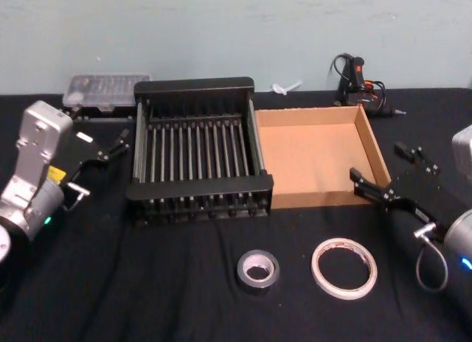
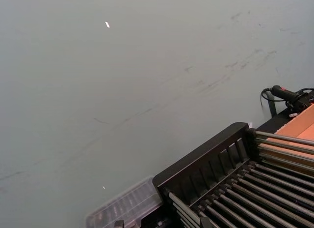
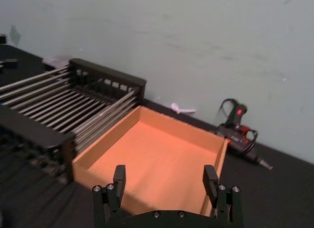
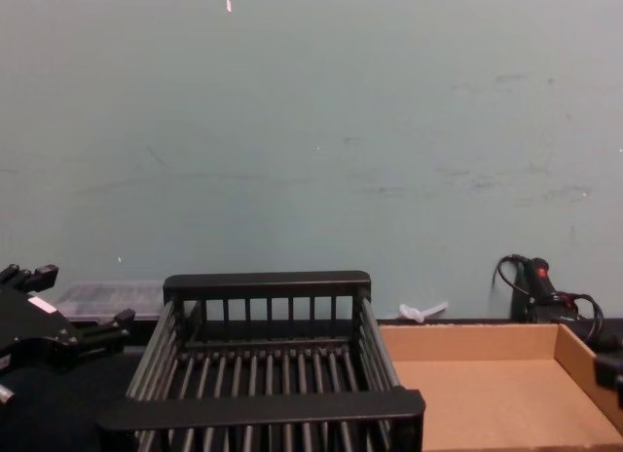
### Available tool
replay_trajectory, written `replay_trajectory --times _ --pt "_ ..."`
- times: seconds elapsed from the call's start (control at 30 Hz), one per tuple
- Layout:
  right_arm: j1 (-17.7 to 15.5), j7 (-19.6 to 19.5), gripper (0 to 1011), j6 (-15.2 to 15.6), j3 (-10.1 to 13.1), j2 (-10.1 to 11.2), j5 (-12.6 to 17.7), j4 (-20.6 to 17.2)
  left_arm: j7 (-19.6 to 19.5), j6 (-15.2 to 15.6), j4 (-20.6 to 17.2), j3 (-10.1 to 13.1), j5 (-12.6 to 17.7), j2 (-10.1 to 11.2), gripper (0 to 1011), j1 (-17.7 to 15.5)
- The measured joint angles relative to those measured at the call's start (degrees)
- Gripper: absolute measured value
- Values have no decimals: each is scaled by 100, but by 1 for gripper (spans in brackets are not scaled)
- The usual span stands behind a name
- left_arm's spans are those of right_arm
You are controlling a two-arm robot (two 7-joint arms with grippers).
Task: Pick up the white tape and place it into the black box , Pick up the silver tape and place it into the brown box.
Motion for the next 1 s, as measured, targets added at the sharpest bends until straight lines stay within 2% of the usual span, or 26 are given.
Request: replay_trajectory --times 0.13,0.43,0.73,1.0 --pt "-337 18 1002 362 103 95 127 -340 0 0 0 0 0 0 1001 0" --pt "-710 90 1002 911 228 169 259 -633 0 0 0 0 0 0 1001 0" --pt "-911 107 1002 1447 309 177 280 -778 0 0 0 0 0 0 1001 0" --pt "-931 201 1002 1818 316 126 296 -786 0 0 0 0 0 0 1001 0"
